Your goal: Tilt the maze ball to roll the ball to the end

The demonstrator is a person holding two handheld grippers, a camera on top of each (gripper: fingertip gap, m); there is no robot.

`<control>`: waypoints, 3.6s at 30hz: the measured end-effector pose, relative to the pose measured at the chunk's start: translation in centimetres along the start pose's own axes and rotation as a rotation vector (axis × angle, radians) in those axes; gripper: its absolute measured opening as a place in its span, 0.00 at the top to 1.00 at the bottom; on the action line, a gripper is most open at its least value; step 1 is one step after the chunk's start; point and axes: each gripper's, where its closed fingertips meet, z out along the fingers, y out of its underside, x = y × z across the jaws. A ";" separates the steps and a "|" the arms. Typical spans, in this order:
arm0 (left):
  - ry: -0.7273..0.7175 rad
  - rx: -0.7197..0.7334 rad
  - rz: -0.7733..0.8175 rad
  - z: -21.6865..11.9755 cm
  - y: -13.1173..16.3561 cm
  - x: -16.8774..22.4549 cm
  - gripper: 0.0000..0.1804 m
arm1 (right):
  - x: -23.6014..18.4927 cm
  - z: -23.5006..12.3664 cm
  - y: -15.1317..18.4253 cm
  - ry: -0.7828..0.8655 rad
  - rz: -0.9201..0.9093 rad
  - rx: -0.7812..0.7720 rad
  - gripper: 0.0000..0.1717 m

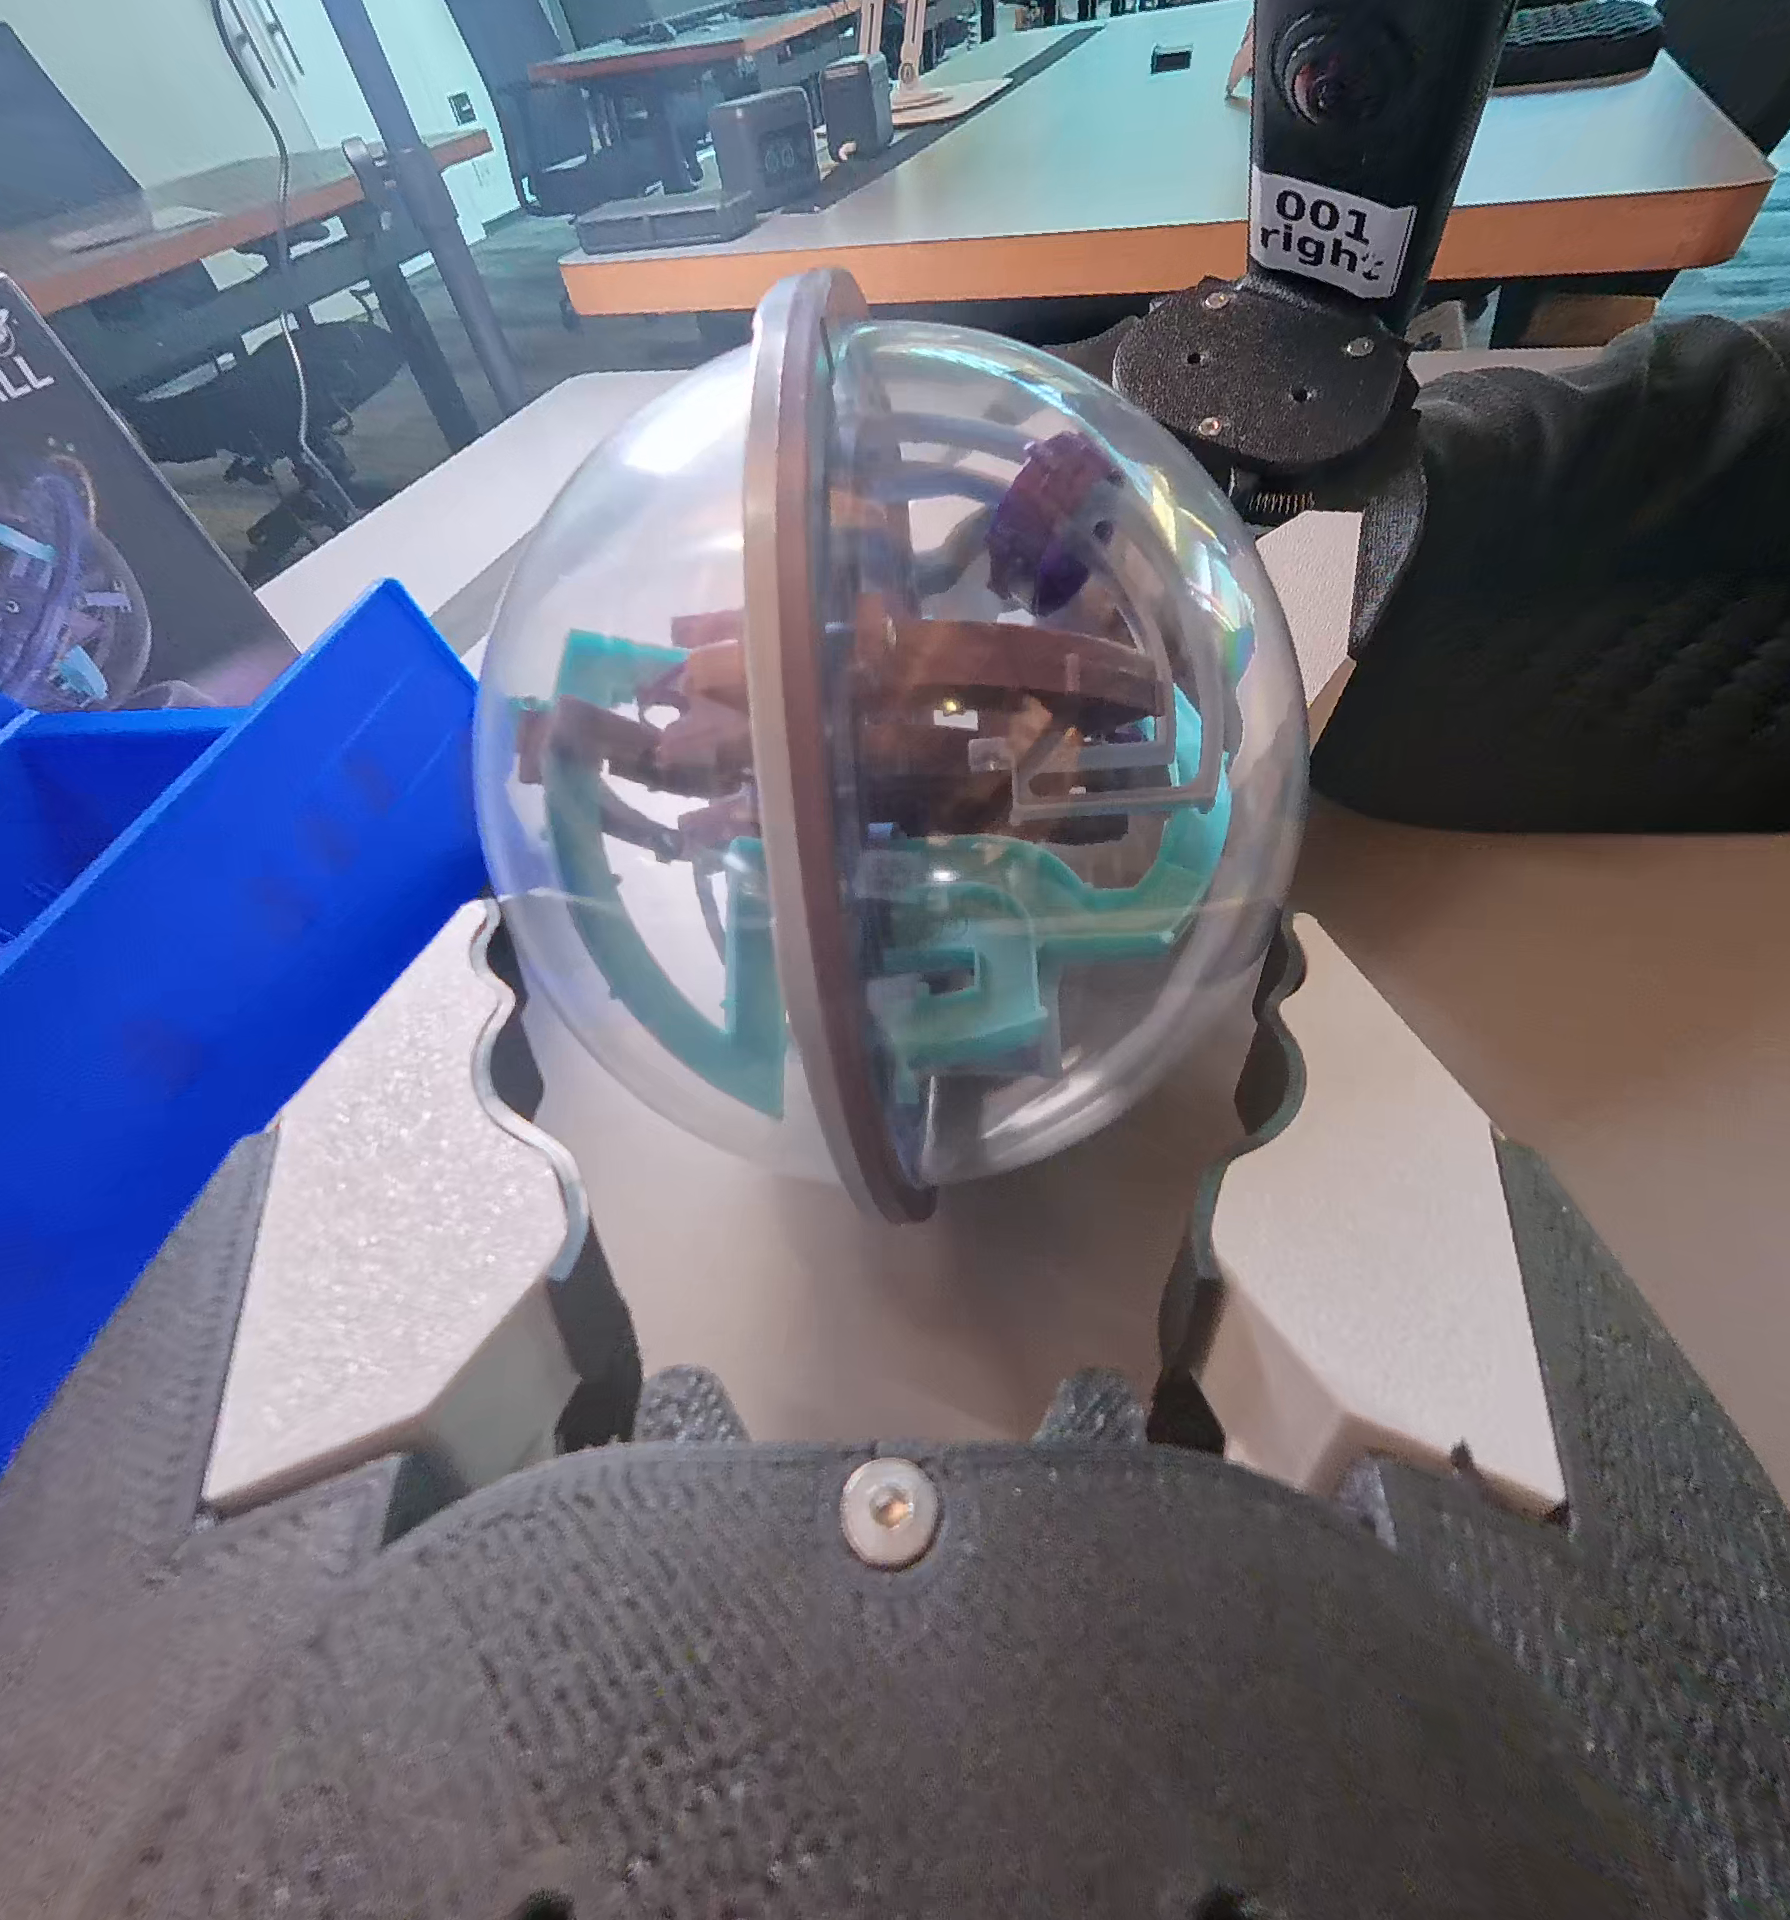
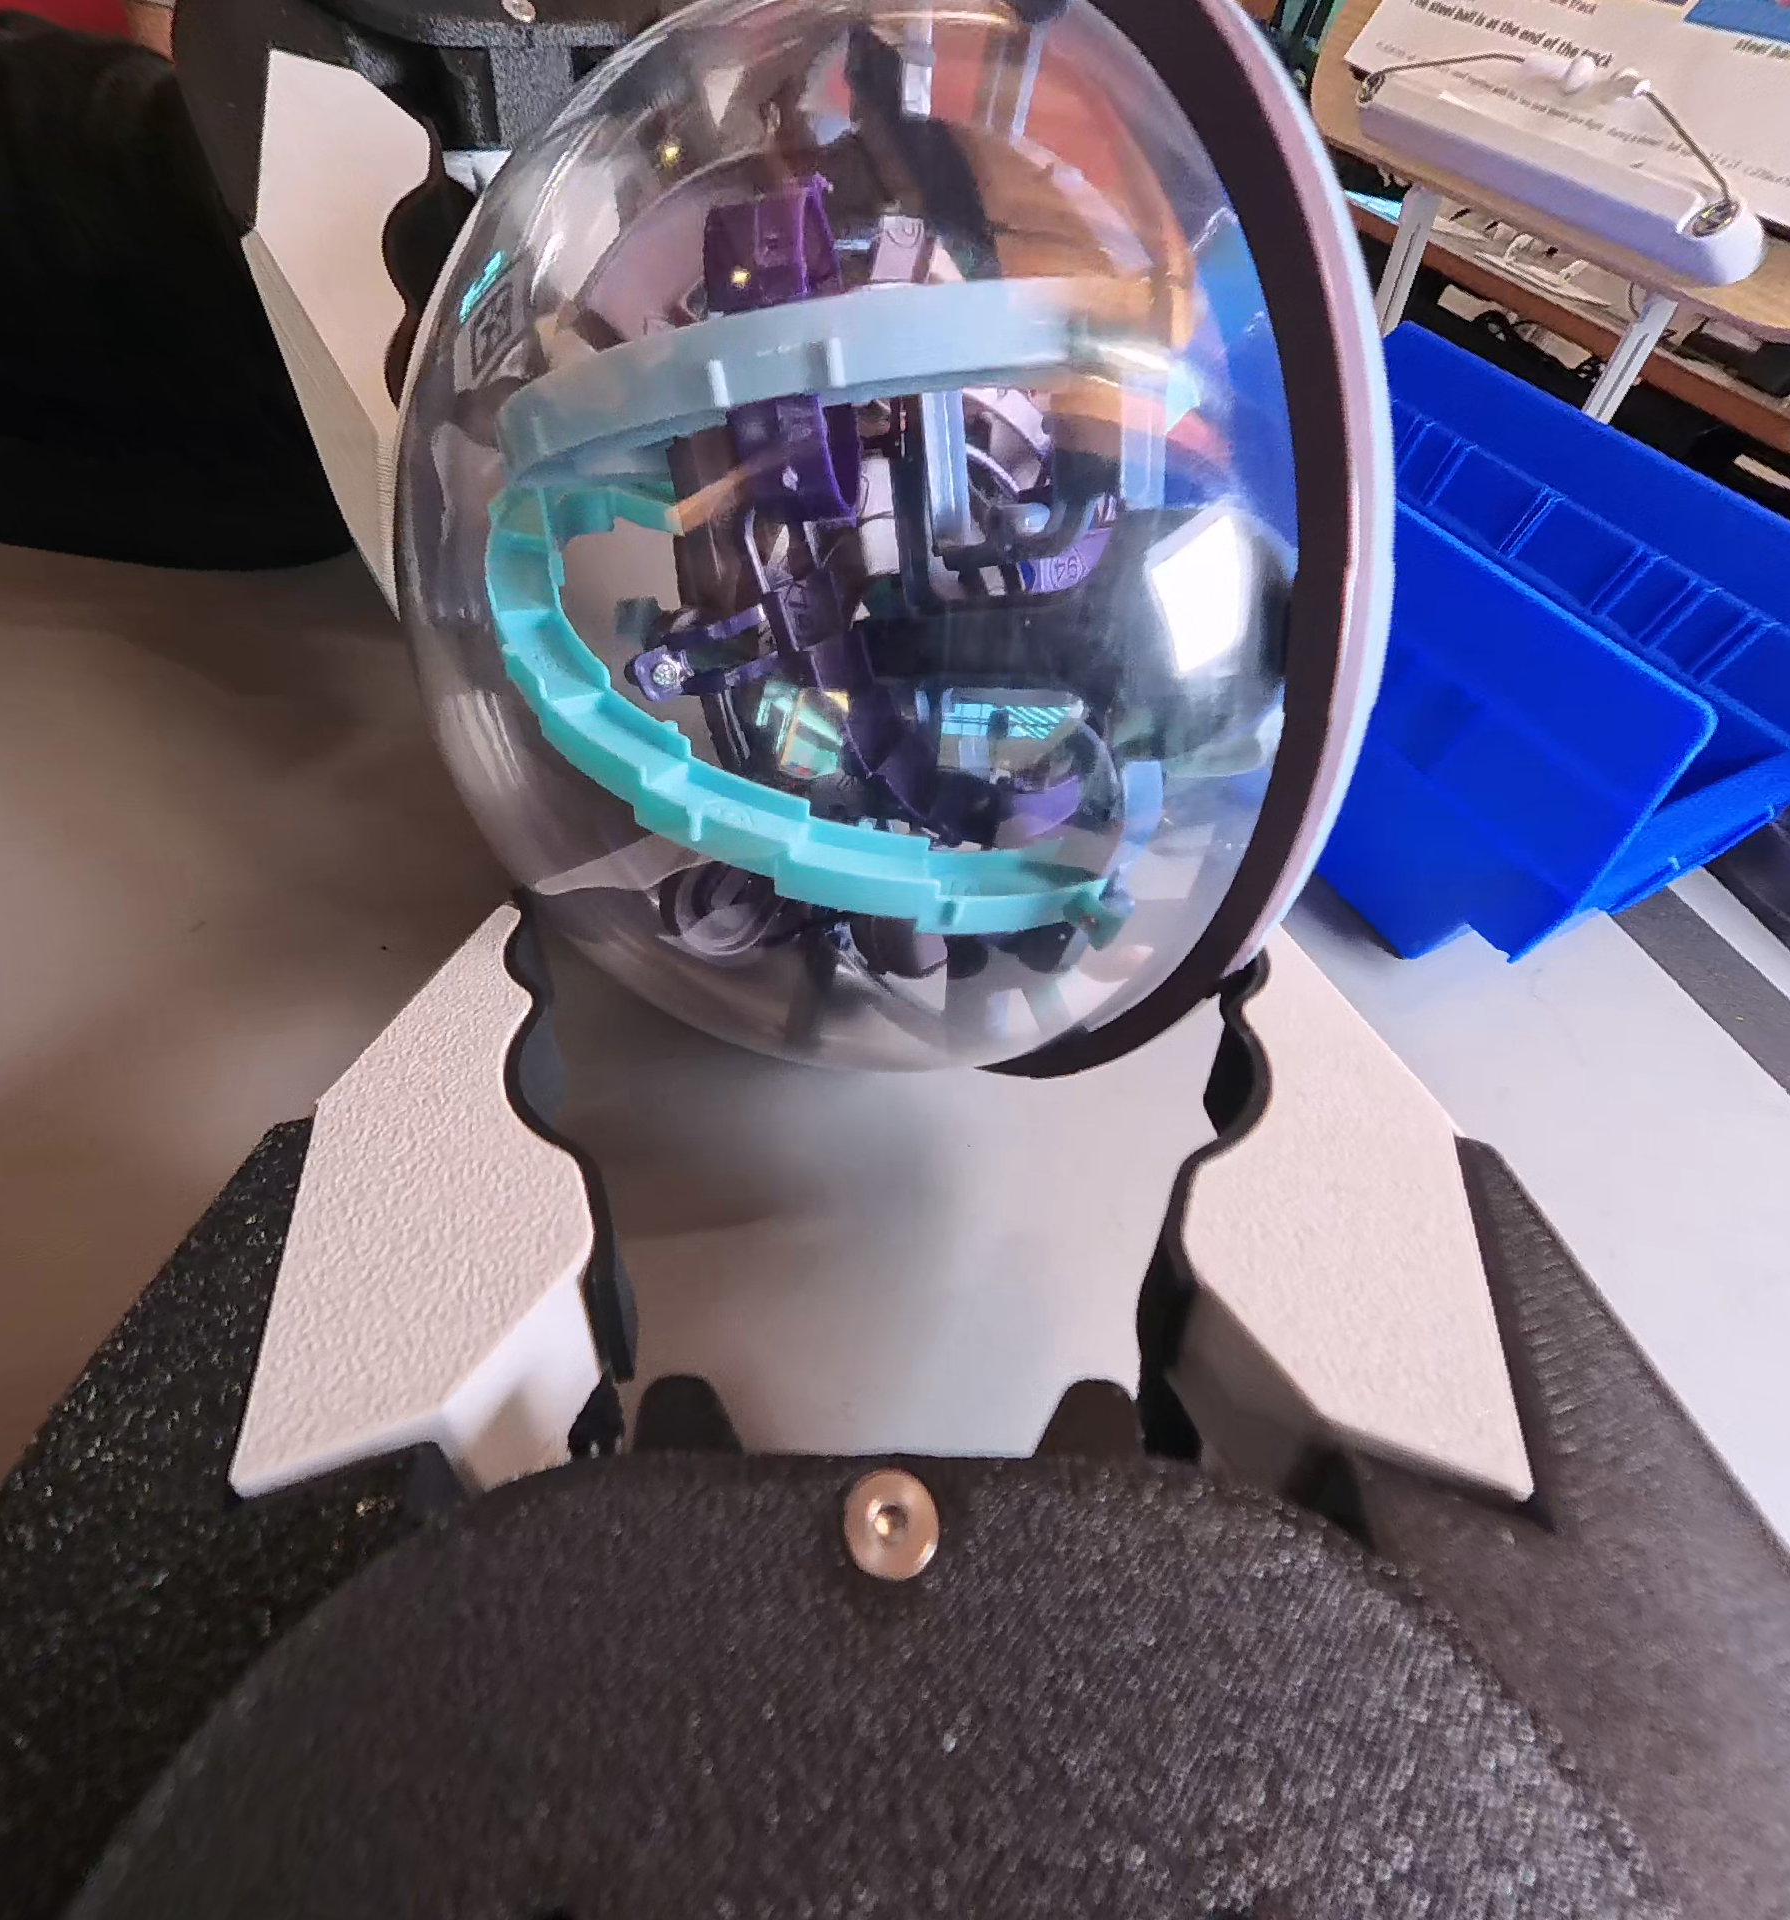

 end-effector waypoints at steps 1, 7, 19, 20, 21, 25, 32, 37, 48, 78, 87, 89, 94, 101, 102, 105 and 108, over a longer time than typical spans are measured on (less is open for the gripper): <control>0.001 0.002 0.002 0.0 0.0 0.0 0.24 | 0.0 0.0 0.0 0.001 -0.001 0.000 0.27; -0.012 0.014 0.045 0.0 -0.2 0.1 0.24 | 0.0 0.1 0.4 0.005 -0.013 -0.026 0.27; -0.001 0.010 0.024 -0.1 -0.1 0.1 0.24 | -0.1 0.1 0.2 0.000 -0.008 -0.016 0.27; -0.002 0.012 0.025 -0.1 -0.2 0.1 0.24 | -0.1 0.1 0.2 0.000 -0.007 -0.017 0.27; -0.002 0.013 0.027 -0.1 -0.2 0.1 0.24 | -0.1 0.1 0.2 0.000 -0.008 -0.018 0.27; -0.002 0.016 0.034 -0.2 -0.1 0.2 0.24 | -0.1 0.1 0.2 0.004 -0.016 -0.018 0.27; -0.006 0.011 0.035 -0.2 -0.2 0.2 0.24 | -0.1 0.2 0.3 0.000 -0.011 -0.023 0.27; -0.006 0.008 0.007 -0.2 -0.6 0.3 0.24 | -0.4 0.3 0.7 -0.037 0.049 -0.050 0.27; 0.036 0.027 -0.158 -0.4 -0.9 0.0 0.24 | -1.2 0.5 0.7 -0.126 0.227 -0.064 0.28; 0.348 -0.022 -0.809 0.4 0.3 -0.4 0.25 | -0.3 0.4 -3.4 0.121 -0.326 0.012 0.15; 0.302 0.065 -0.569 0.0 -0.4 0.1 0.16 | 1.1 0.2 -2.2 0.058 0.052 0.044 0.15; 0.248 0.056 -0.468 0.2 -0.2 0.1 0.17 | 1.3 0.1 -2.1 0.033 0.149 0.051 0.16; 0.147 0.009 -0.251 1.2 1.0 0.4 0.16 | 1.7 0.0 -2.0 -0.035 0.403 0.062 0.16; 0.028 0.001 -0.167 2.4 1.4 -0.8 0.21 | 1.5 0.0 -1.7 -0.172 0.751 0.076 0.17; 0.029 0.013 -0.176 2.4 1.2 -0.9 0.22 | 1.3 0.1 -1.7 -0.182 0.767 0.072 0.17; 0.036 0.022 -0.186 2.2 1.1 -0.9 0.22 | 1.3 0.1 -1.6 -0.182 0.771 0.063 0.17; 0.030 0.020 -0.168 2.2 1.0 -0.8 0.23 | 1.2 -0.1 -1.5 -0.178 0.729 0.050 0.17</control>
